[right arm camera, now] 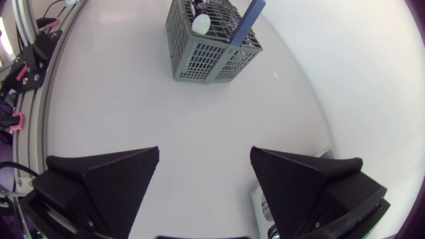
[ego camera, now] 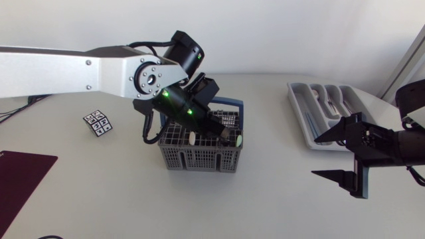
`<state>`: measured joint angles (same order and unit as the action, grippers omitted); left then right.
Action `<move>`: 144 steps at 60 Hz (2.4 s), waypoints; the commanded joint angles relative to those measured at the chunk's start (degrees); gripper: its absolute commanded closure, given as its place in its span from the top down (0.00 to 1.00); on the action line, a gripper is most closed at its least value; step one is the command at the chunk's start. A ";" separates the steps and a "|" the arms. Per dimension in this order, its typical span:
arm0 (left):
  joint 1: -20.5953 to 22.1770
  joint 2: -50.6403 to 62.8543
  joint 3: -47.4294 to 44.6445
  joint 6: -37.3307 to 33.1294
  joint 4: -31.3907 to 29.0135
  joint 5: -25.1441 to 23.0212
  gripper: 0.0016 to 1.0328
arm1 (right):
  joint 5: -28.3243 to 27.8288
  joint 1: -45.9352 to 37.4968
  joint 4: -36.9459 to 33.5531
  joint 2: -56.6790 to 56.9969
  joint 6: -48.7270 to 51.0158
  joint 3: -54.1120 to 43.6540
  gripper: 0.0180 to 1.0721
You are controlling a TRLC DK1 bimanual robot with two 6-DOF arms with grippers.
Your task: Transfer all utensils from the basket to the drawer tray.
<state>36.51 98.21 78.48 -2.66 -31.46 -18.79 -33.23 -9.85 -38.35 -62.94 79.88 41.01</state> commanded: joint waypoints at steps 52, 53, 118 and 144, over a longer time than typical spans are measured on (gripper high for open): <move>-4.61 -16.04 1.24 2.48 -2.29 -14.61 0.03 | -1.31 9.93 -4.72 6.34 -14.40 4.60 0.94; -4.61 -16.21 1.42 2.48 -2.46 -14.61 0.04 | -1.31 10.55 -4.81 6.34 -15.10 4.86 0.94; 5.76 -19.20 -0.52 -11.06 -9.49 -23.58 0.03 | -12.56 35.95 7.06 0.18 -39.36 8.91 0.23; 5.41 -19.20 -0.87 -11.06 -9.41 -23.67 0.03 | -14.67 35.95 4.95 1.41 -39.36 9.26 0.06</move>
<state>41.91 79.85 78.17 -12.53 -40.49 -41.76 -46.92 25.56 -32.18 -61.95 41.71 49.28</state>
